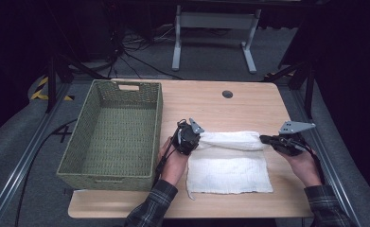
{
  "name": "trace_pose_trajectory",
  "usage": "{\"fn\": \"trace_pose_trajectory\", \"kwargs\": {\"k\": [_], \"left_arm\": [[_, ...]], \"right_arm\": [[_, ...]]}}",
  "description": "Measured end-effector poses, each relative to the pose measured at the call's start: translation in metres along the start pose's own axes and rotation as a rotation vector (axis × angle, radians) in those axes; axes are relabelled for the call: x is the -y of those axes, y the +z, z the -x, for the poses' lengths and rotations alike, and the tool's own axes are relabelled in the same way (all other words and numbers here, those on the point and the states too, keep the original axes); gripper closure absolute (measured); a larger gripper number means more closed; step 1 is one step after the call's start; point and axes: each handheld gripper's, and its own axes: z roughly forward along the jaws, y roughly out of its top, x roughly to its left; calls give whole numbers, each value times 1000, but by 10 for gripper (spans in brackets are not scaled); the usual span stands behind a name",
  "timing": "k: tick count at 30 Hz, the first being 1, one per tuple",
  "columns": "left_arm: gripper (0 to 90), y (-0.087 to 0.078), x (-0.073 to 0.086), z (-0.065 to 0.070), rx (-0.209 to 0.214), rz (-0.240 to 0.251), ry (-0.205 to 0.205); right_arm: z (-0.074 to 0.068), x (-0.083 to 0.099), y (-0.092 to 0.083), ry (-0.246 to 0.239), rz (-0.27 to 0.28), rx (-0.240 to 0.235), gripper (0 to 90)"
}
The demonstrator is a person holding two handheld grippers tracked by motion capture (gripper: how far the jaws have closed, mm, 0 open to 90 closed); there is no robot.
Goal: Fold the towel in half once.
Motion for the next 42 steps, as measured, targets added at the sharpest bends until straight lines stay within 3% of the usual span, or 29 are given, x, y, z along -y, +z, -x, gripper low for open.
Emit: {"fn": "trace_pose_trajectory", "kwargs": {"k": [4,9,14,20,24,31,37,42], "left_arm": [[887,-5,7,3,36,-5,-23],[887,-10,12,9,41,-1,-23],[887,-10,21,21,39,-15,-16],[887,-11,34,31,76,-44,-19],[886,-5,42,36,101,-83,-7],[885,9,50,43,121,-145,16],[884,19,47,42,128,-150,31],[885,29,36,38,109,-140,40]], "right_arm": [[-4,5,-3,34,11,-31,893],[-9,10,-6,48,12,-50,892],[-17,17,-7,31,-14,-47,893],[-27,25,-11,23,-24,-53,892],[-32,35,-9,36,-54,-69,892],[-43,51,2,30,-154,-92,892],[-37,53,5,21,-164,-69,892],[-25,53,7,33,-158,-46,892]]}}
